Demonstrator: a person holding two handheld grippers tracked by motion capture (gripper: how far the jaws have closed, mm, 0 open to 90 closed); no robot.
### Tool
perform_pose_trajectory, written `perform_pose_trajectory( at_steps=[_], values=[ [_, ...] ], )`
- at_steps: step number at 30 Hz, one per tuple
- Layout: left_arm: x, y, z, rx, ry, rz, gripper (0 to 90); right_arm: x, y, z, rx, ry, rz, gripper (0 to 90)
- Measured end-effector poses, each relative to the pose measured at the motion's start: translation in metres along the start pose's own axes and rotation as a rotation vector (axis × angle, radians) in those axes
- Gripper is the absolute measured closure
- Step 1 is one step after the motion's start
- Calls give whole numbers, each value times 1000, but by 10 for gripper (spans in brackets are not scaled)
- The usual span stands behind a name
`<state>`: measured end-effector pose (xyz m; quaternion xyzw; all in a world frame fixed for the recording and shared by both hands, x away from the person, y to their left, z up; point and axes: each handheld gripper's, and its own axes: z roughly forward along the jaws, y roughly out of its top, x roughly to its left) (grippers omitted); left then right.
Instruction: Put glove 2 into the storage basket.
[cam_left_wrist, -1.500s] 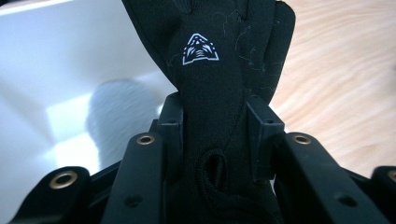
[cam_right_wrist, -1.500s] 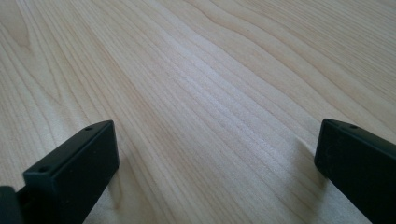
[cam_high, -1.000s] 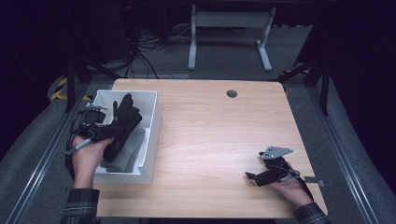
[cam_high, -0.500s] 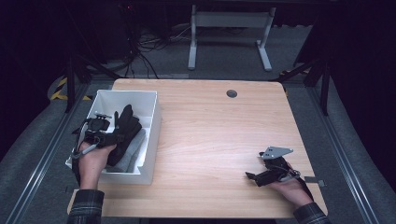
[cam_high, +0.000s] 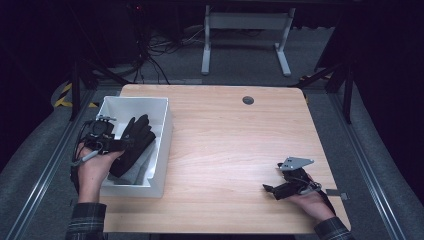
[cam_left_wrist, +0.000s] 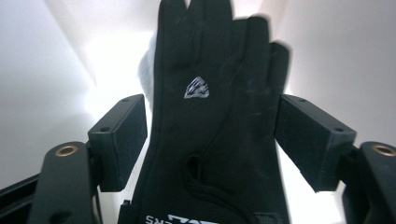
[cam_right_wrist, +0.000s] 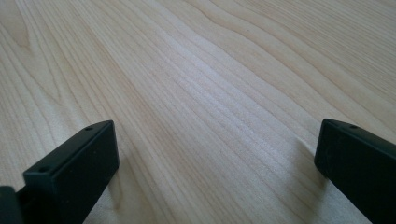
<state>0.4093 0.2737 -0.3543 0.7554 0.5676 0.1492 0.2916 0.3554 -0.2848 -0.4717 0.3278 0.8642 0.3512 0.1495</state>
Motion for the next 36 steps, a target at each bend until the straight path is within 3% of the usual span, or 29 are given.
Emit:
perform_pose_trajectory(
  at_steps=[7, 14, 36],
  values=[
    [-13, 8, -10, -31, -48, 46, 248, 0, 0, 0, 0, 0, 0, 0],
    [-35, 20, -16, -67, -111, 100, 245, 0, 0, 0, 0, 0, 0, 0],
    [-114, 38, -11, -108, -246, 260, 248, 0, 0, 0, 0, 0, -1, 0]
  ],
)
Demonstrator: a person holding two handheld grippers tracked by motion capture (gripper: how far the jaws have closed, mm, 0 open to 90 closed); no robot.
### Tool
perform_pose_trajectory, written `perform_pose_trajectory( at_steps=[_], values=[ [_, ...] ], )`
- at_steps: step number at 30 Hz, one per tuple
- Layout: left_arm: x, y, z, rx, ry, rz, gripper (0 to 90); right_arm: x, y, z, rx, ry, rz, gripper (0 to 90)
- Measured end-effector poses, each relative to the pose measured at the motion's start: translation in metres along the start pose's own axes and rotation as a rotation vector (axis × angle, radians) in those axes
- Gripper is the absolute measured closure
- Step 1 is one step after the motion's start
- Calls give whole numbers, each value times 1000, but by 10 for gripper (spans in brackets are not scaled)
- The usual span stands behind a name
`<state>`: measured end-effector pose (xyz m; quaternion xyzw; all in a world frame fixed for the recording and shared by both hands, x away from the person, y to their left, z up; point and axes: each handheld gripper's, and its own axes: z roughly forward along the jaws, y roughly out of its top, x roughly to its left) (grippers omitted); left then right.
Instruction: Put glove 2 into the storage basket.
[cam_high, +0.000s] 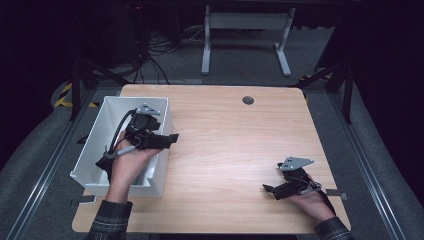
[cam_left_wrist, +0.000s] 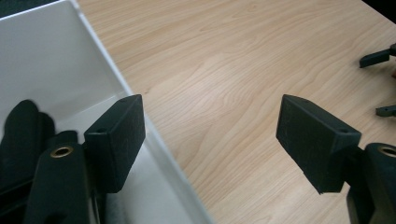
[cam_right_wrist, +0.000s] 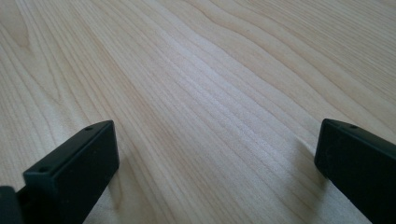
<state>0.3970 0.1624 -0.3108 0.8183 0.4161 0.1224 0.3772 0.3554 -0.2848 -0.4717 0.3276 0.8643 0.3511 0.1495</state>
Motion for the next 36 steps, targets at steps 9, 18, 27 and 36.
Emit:
perform_pose_trajectory(
  at_steps=[9, 18, 27, 36],
  values=[
    [-26, 7, 18, -3, -56, 56, 248, 0, 0, 0, 0, 0, 0, 0],
    [-52, 7, 35, 7, -94, 94, 251, 0, 0, 0, 0, 0, 0, 0],
    [-80, 2, 62, 45, -118, 137, 247, 0, 0, 0, 0, 2, 0, 0],
    [-99, -8, 85, 62, -146, 167, 238, 0, 0, 0, 1, 4, -2, 0]
  ],
)
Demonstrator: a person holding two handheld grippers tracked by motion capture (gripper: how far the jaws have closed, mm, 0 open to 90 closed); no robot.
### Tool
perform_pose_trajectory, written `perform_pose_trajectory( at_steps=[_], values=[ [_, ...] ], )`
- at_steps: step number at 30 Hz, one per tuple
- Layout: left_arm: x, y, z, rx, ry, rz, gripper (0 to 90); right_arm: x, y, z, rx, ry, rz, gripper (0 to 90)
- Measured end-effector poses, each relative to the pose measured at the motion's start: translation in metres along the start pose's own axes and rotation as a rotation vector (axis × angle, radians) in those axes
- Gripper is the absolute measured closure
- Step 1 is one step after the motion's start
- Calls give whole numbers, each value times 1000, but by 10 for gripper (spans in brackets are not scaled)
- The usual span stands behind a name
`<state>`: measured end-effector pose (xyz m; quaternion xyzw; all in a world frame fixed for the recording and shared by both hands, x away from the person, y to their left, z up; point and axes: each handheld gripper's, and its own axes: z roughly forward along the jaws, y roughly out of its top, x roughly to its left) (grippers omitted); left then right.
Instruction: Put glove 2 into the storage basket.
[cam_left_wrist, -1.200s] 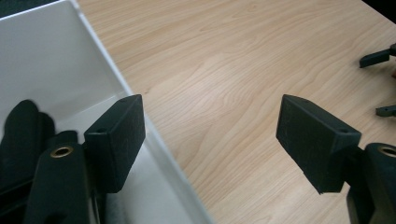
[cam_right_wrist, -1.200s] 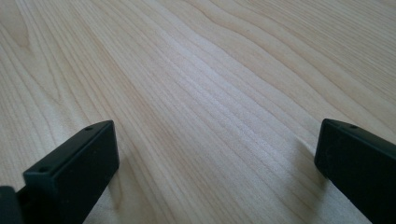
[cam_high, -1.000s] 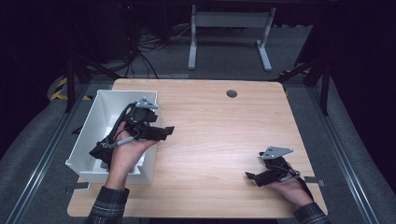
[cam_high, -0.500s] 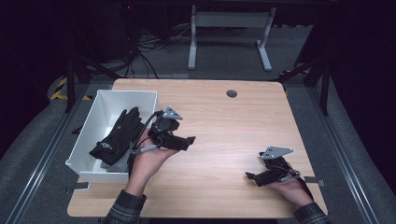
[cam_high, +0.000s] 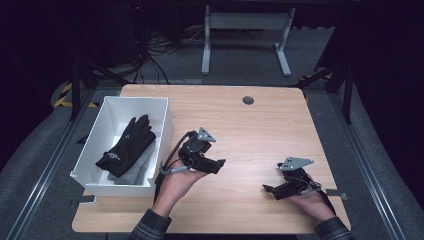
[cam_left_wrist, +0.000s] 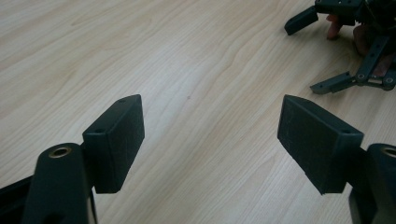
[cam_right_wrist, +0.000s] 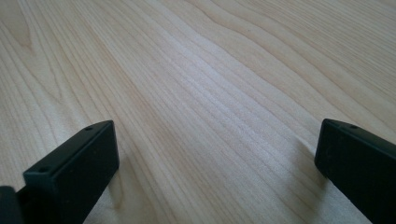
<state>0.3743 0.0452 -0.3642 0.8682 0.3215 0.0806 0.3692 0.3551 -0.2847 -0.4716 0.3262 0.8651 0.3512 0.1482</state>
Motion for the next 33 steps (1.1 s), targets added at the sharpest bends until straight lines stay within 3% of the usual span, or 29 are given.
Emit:
perform_pose_trajectory(
  at_steps=[6, 19, 28, 31, 33],
  values=[
    [-7, -13, 23, 11, -14, 18, 225, 0, 0, 0, 0, 2, -2, 0],
    [-13, -39, 55, 33, -21, 53, 167, 0, 0, 0, 0, 2, -2, 0],
    [-17, -56, 72, 45, 18, 93, 155, 0, 0, 0, 0, 3, -2, 0],
    [-20, -62, 82, 85, 56, 122, 142, 0, 0, 0, 0, 2, -3, 0],
    [-20, -64, 84, 72, 42, 112, 115, 0, 0, 0, 0, 3, -3, 0]
  ],
)
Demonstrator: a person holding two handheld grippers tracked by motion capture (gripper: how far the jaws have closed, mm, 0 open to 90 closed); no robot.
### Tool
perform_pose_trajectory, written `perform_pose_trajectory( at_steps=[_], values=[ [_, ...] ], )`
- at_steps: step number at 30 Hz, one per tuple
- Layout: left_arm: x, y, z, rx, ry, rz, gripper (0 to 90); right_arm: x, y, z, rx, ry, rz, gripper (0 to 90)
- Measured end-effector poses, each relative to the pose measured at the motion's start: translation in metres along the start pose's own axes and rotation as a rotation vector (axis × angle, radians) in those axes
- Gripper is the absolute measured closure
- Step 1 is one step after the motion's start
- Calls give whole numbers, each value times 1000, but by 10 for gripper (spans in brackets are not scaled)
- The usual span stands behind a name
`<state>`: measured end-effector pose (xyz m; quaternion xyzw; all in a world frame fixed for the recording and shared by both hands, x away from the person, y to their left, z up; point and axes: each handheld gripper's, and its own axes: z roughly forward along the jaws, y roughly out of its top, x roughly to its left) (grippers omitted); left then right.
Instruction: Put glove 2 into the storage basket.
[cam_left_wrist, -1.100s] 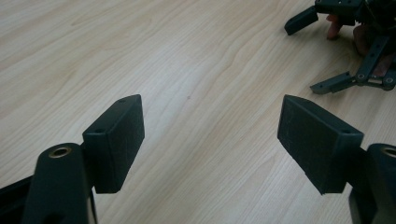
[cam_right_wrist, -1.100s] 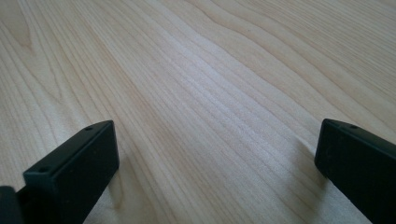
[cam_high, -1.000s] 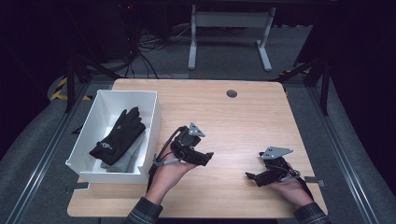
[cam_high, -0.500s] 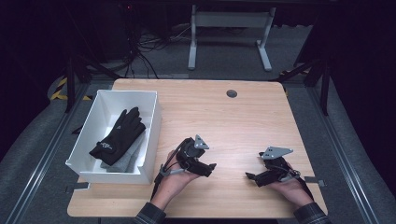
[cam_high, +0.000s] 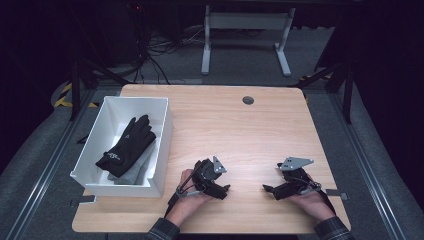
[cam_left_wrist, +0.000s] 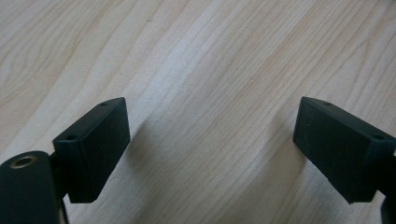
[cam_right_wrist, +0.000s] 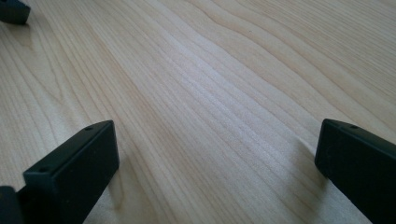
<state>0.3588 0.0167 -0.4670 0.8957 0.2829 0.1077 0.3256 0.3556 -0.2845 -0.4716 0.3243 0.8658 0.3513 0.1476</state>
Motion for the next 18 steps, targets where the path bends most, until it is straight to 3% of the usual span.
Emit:
perform_pose_trajectory(
  at_steps=[3, 4, 9, 18],
  values=[
    [2, -1, 2, -5, -20, 2, 44, 0, 0, 0, 1, 0, 0, 0],
    [4, -3, 6, -17, -45, 10, 0, 0, 0, 0, 0, 0, 1, 0],
    [5, -7, 7, -55, -58, 19, 0, 0, 0, 0, -1, -1, 1, 0],
    [6, -6, 7, -53, -72, 35, 0, 0, 0, 0, 1, -1, 1, 0]
  ],
)
